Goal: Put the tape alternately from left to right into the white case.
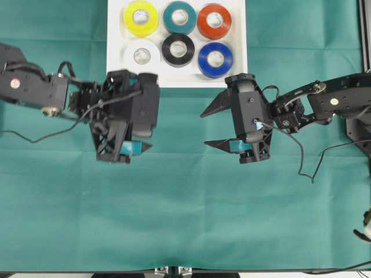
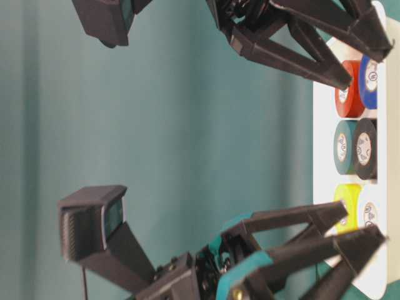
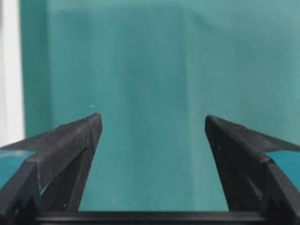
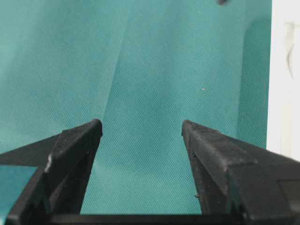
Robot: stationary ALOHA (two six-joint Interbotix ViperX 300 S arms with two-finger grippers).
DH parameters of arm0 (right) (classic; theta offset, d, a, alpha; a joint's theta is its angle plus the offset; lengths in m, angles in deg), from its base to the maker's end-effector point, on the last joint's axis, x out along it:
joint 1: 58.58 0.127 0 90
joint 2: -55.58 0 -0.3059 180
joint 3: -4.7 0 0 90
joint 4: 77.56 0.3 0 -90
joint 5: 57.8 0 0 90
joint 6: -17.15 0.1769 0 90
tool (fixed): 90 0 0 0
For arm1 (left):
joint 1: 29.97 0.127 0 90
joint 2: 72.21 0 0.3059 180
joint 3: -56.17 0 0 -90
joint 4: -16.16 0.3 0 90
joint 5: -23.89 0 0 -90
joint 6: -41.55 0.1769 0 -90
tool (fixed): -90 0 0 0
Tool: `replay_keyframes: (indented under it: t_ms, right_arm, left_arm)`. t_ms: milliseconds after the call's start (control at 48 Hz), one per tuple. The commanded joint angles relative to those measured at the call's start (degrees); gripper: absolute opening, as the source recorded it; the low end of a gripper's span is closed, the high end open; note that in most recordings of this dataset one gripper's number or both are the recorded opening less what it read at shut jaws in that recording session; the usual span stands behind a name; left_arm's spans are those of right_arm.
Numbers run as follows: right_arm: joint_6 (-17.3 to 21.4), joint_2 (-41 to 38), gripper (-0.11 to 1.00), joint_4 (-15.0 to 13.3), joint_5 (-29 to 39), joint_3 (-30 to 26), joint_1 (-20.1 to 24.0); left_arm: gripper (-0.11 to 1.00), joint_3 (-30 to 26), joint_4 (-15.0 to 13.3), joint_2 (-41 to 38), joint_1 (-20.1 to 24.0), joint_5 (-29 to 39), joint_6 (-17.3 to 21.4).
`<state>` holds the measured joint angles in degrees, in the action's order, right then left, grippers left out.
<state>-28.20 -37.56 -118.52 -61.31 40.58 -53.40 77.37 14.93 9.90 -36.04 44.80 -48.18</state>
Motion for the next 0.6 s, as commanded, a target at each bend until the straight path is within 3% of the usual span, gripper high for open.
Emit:
replay_keyframes:
  t_ms: [0, 583]
  right_arm:
    - [0.09, 1.14, 0.75, 0.00, -0.44, -0.88, 0.09]
    - [0.09, 1.23, 0.74, 0.00, -0.35, -0.88, 0.09]
  left_arm:
    - [0.83, -0.26, -0.18, 1.58, -0.97, -0.26, -0.44]
    - [0.83, 0.44, -0.18, 1.67, -1.49, -0.26, -1.05]
